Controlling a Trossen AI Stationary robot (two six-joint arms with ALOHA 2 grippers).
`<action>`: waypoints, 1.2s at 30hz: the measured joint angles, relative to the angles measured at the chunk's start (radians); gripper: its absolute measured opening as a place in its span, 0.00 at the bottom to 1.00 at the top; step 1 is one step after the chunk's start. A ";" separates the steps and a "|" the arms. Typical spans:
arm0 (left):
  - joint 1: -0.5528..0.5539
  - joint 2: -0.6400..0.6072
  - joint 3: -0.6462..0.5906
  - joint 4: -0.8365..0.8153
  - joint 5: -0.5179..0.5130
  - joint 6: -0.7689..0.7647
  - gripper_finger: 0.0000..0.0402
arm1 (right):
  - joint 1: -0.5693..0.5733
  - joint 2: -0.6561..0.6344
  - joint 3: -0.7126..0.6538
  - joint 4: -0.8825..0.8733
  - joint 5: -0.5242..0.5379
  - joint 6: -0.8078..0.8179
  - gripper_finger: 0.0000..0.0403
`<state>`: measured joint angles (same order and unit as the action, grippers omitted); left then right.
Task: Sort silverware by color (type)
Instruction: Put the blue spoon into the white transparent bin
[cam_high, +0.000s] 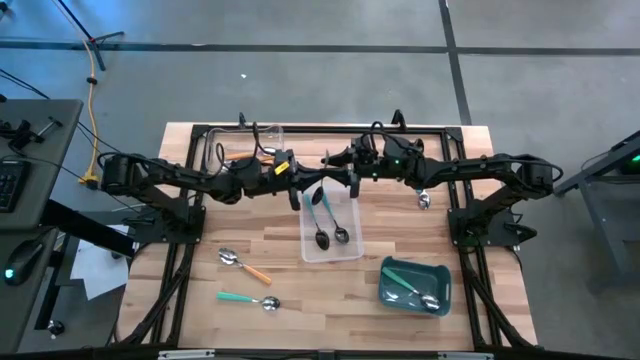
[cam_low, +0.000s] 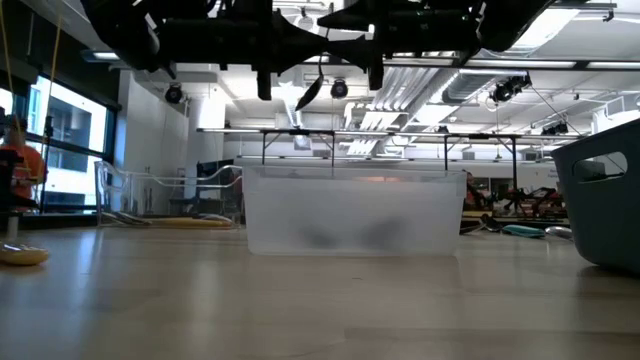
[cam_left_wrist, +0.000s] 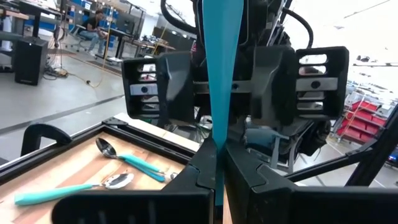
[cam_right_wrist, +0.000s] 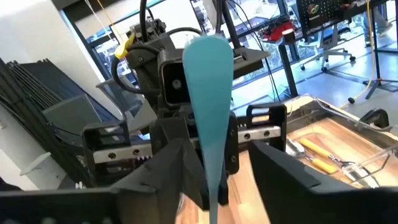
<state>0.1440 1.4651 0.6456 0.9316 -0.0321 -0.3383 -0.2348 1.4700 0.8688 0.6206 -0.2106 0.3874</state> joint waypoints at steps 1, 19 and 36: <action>0.000 0.000 0.000 0.001 -0.001 0.000 0.00 | 0.000 0.000 0.000 -0.006 0.000 0.000 0.38; 0.002 0.000 -0.002 -0.020 -0.006 0.001 0.06 | -0.001 0.000 0.000 -0.071 0.003 0.005 0.02; 0.094 -0.139 0.000 -0.321 0.184 -0.030 0.30 | -0.034 -0.030 -0.001 -0.150 -0.004 -0.034 0.00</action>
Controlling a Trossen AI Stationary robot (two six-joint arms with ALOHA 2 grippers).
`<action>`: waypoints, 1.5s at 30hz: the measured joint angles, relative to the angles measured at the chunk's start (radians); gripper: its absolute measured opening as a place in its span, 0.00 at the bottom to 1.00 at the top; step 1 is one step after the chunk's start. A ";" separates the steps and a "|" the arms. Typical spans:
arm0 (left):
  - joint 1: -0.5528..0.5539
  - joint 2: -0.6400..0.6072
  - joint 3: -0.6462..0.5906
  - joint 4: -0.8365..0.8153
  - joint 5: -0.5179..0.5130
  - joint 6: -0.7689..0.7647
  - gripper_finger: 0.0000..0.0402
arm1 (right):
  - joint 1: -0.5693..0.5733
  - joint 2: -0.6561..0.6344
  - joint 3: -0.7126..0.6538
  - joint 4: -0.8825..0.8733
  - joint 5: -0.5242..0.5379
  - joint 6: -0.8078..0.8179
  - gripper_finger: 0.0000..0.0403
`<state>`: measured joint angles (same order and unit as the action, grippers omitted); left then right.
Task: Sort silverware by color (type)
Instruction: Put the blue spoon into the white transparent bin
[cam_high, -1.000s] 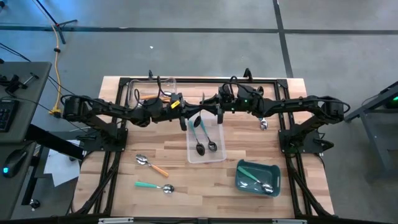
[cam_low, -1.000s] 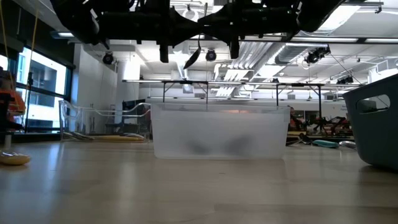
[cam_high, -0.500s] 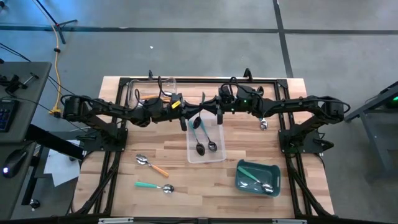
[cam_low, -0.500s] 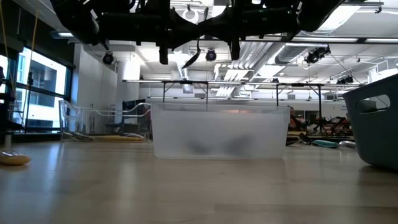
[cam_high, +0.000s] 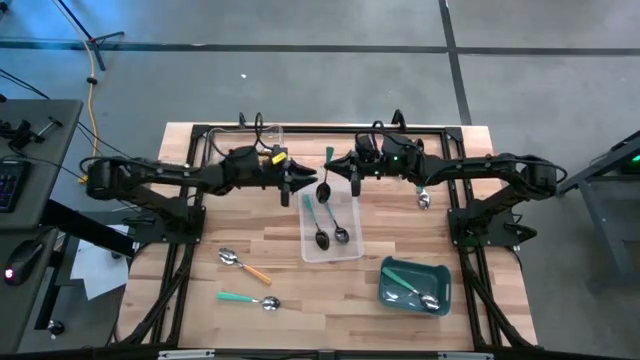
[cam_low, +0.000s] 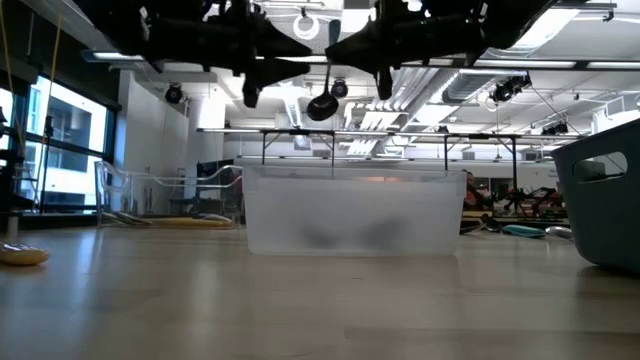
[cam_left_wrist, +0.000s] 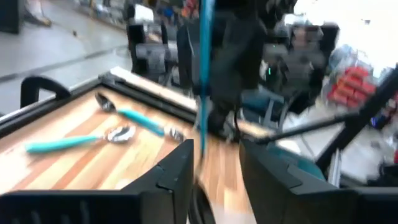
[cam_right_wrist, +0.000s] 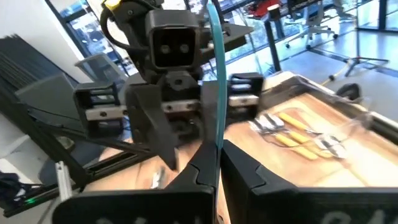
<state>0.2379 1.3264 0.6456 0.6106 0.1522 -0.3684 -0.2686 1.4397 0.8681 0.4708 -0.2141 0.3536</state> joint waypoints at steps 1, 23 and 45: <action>0.010 -0.030 0.000 -0.054 0.018 0.015 0.31 | -0.006 -0.015 0.000 -0.024 -0.002 -0.013 0.00; -0.002 -0.609 -0.230 -0.290 -0.022 0.033 0.32 | 0.046 -0.217 0.000 -0.379 -0.022 -0.146 0.00; -0.009 -0.618 -0.230 -0.291 -0.045 0.120 0.00 | 0.056 -0.216 0.000 -0.337 -0.045 -0.090 0.00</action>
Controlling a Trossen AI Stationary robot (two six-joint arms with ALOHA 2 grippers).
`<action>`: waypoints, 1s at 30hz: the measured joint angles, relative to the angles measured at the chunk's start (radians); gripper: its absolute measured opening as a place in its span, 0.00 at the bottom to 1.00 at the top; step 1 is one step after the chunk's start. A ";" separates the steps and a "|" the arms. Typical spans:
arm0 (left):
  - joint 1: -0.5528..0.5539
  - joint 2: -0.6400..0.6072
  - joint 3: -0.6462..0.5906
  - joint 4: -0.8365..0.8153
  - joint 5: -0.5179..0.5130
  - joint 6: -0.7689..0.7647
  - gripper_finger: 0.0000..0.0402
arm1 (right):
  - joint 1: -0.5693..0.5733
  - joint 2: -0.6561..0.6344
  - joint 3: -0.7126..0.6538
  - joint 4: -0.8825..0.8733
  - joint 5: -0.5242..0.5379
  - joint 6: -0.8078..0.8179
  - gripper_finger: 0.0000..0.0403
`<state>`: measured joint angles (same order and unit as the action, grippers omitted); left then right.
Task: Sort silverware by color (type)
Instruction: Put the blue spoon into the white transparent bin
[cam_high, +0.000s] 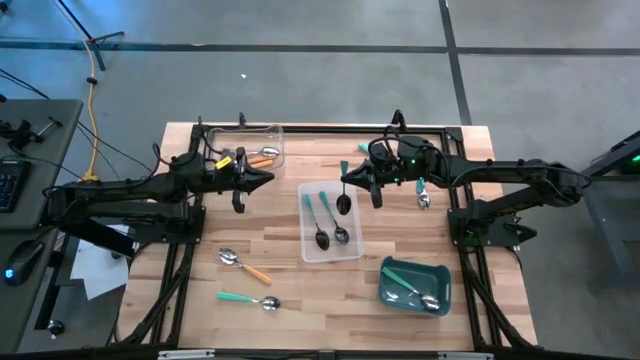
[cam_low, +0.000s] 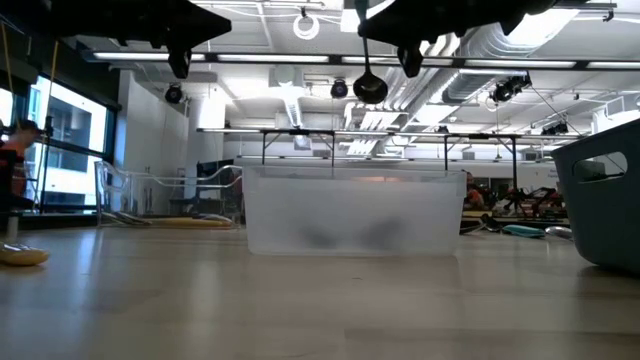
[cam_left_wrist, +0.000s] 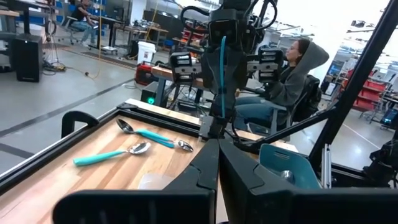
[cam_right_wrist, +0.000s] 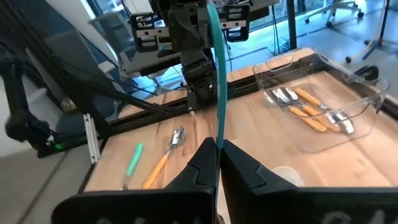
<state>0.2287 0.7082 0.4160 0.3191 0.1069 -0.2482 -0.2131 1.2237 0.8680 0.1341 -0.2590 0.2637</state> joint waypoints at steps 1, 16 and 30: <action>0.000 0.000 0.000 0.000 -0.001 0.004 0.00 | 0.000 0.001 0.000 0.006 0.000 0.036 0.00; 0.000 0.000 0.000 -0.001 -0.044 0.018 0.00 | 0.065 0.239 0.182 -0.243 0.027 0.279 0.00; 0.000 0.000 0.000 -0.006 -0.105 0.019 0.00 | 0.036 0.580 0.282 -0.375 -0.015 0.446 0.00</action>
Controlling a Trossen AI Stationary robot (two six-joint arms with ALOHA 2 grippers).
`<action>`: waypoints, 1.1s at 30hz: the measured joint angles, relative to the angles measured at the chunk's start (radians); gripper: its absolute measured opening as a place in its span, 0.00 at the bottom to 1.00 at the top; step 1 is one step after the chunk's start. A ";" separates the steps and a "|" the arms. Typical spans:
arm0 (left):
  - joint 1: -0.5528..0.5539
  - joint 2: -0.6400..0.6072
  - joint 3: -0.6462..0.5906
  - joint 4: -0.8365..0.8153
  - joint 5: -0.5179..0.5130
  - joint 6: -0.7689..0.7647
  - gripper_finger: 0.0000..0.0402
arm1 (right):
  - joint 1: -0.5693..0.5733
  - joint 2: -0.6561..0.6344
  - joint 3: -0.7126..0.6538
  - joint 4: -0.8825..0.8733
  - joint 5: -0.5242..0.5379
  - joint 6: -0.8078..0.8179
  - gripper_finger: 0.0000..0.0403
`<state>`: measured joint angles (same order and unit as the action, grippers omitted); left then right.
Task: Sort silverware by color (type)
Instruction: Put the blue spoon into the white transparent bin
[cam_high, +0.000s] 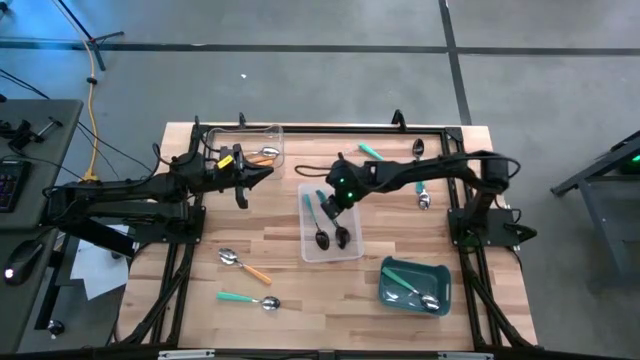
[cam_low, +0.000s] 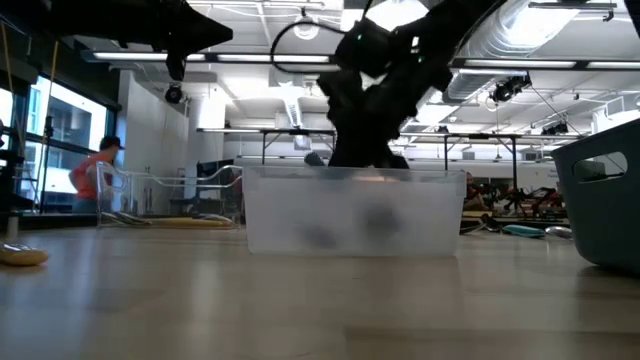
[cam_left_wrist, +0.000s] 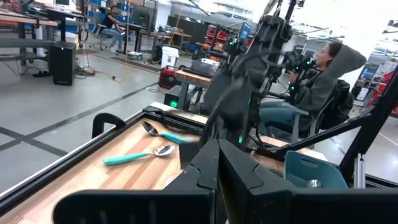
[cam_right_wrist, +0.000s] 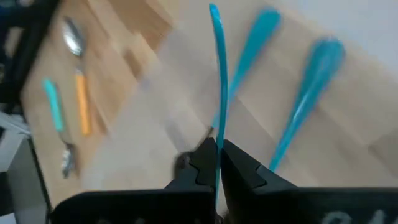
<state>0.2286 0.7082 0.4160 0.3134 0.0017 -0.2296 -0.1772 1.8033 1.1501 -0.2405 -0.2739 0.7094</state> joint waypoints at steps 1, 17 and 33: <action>0.000 0.000 0.000 0.000 0.000 0.004 0.00 | 0.000 0.016 -0.001 0.001 -0.008 0.004 0.00; 0.000 0.000 0.000 -0.002 0.000 -0.001 0.00 | 0.000 0.085 -0.001 0.020 0.005 0.051 0.00; 0.000 0.000 0.000 -0.002 -0.015 -0.002 0.00 | 0.000 0.085 -0.001 0.019 0.028 0.041 0.11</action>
<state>0.2284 0.7082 0.4160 0.3111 -0.0132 -0.2317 -0.1772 1.8885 1.1488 -0.2211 -0.2458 0.7506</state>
